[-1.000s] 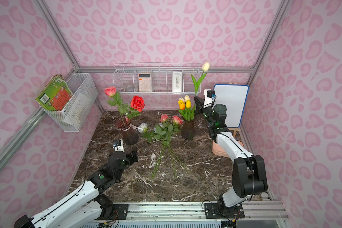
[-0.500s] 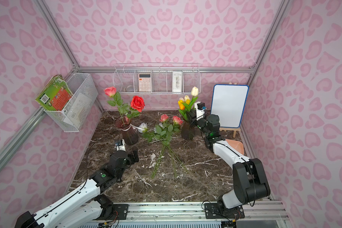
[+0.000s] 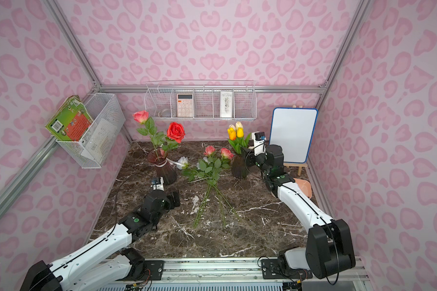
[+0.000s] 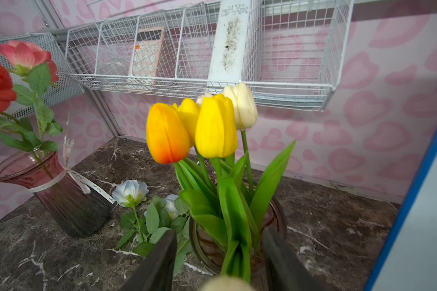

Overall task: Arrange the flowers in different vases according to their variety
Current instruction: Insert the flower into the vase, then pick up the flower at the center of the board.

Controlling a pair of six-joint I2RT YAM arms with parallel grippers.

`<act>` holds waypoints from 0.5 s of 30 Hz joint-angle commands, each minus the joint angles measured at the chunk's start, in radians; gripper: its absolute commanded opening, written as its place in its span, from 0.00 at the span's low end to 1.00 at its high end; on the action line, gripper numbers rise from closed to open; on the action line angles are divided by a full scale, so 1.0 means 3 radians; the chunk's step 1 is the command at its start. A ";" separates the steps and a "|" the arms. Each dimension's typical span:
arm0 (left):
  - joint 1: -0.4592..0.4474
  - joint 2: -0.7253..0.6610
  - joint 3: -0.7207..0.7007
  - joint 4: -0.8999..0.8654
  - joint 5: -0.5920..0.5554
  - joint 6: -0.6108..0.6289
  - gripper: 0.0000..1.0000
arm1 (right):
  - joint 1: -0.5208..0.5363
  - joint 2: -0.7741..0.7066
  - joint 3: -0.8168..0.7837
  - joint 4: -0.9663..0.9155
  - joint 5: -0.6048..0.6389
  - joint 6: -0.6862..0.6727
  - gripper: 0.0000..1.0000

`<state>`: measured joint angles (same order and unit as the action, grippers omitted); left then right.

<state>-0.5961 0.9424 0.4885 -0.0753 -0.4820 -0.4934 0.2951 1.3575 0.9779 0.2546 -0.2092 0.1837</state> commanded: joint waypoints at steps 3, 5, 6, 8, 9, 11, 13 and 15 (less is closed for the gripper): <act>-0.0002 0.0103 0.0064 0.0059 0.0066 0.0052 0.99 | -0.0088 -0.0185 -0.0077 -0.0513 -0.0018 0.0190 0.72; -0.0002 0.0156 0.0087 0.0066 0.0094 0.0055 0.99 | -0.0084 -0.0322 -0.0187 -0.0537 -0.0165 0.0206 0.82; -0.0002 0.0184 0.0096 0.0072 0.0106 0.0055 0.99 | -0.0087 -0.0391 -0.0242 -0.0548 -0.0227 0.0224 0.86; -0.0002 0.0251 0.0128 0.0072 0.0151 0.0055 0.99 | -0.0084 -0.0528 -0.0327 -0.0640 -0.0297 0.0265 0.95; -0.0002 0.0280 0.0140 0.0075 0.0171 0.0055 0.99 | -0.0082 -0.0581 -0.0363 -0.0687 -0.0313 0.0284 0.97; -0.0002 0.0349 0.0162 0.0090 0.0224 0.0053 0.99 | -0.0078 -0.0692 -0.0446 -0.0810 -0.0339 0.0344 0.97; -0.0002 0.0407 0.0183 0.0104 0.0268 0.0055 0.99 | -0.0048 -0.0791 -0.0547 -0.0889 -0.0360 0.0382 0.97; -0.0002 0.0462 0.0204 0.0114 0.0306 0.0055 0.99 | 0.0010 -0.0884 -0.0655 -0.0954 -0.0356 0.0404 0.97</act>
<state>-0.5961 1.0668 0.5362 -0.0631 -0.4171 -0.4904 0.2829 1.1191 0.8074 0.0223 -0.2932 0.2798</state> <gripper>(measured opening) 0.986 0.972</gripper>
